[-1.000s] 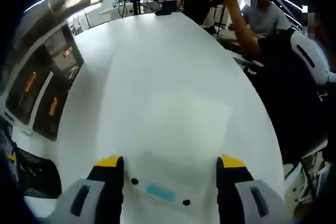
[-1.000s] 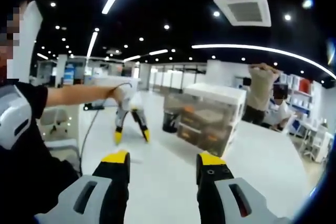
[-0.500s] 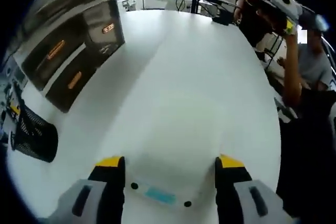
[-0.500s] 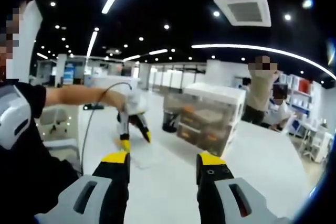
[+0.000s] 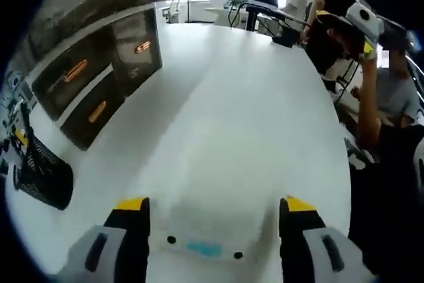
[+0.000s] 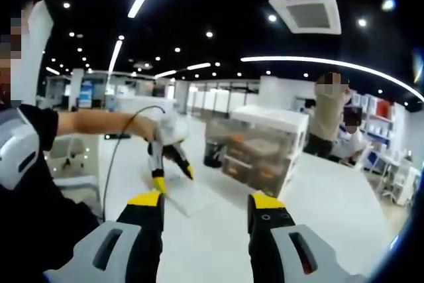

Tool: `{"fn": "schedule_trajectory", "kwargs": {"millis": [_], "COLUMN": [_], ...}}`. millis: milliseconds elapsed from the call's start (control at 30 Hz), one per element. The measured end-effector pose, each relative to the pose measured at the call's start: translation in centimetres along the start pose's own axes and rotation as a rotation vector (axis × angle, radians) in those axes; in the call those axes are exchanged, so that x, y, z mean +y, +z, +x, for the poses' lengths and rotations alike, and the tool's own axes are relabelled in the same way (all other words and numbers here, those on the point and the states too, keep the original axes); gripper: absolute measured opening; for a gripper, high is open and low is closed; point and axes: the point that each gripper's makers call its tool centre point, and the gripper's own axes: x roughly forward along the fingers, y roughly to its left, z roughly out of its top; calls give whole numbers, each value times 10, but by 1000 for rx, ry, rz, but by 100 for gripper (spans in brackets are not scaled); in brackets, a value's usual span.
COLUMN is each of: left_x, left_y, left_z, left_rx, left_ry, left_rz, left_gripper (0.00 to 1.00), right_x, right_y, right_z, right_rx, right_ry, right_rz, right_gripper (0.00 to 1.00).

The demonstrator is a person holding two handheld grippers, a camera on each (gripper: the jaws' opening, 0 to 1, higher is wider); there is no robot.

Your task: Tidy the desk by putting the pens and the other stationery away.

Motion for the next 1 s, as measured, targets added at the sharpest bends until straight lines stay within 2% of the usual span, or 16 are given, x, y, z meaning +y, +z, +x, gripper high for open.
{"fn": "schedule_trajectory", "kwargs": {"millis": [67, 200, 400, 433, 467, 567, 700, 1000], "left_x": [-7, -12, -6, -5, -6, 1, 8, 19], "left_y": [3, 2, -22, -25, -25, -29, -34, -39], "left_z": [-8, -22, -23, -22, -22, -26, -23, -15], "left_rx": [-42, -119, -159, -177, -222, -273, -303, -311], "left_ry": [-33, -44, -61, -61, -70, -74, -76, -77], "left_rz": [54, 151, 158, 164, 170, 164, 147, 108], "left_gripper": [82, 83, 87, 89, 90, 91, 90, 83], "right_x": [0, 1, 3, 3, 4, 3, 4, 4], "right_y": [0, 0, 0, 0, 0, 1, -1, -1], "right_z": [1, 1, 2, 2, 2, 1, 3, 3], "right_rx": [1, 2, 3, 3, 3, 2, 7, 11], "right_ry": [2, 3, 7, 8, 9, 8, 11, 13], "right_rz": [0, -2, -5, -6, -7, -6, -6, -8], "right_gripper": [48, 48, 48, 48, 48, 48, 48, 48]}}
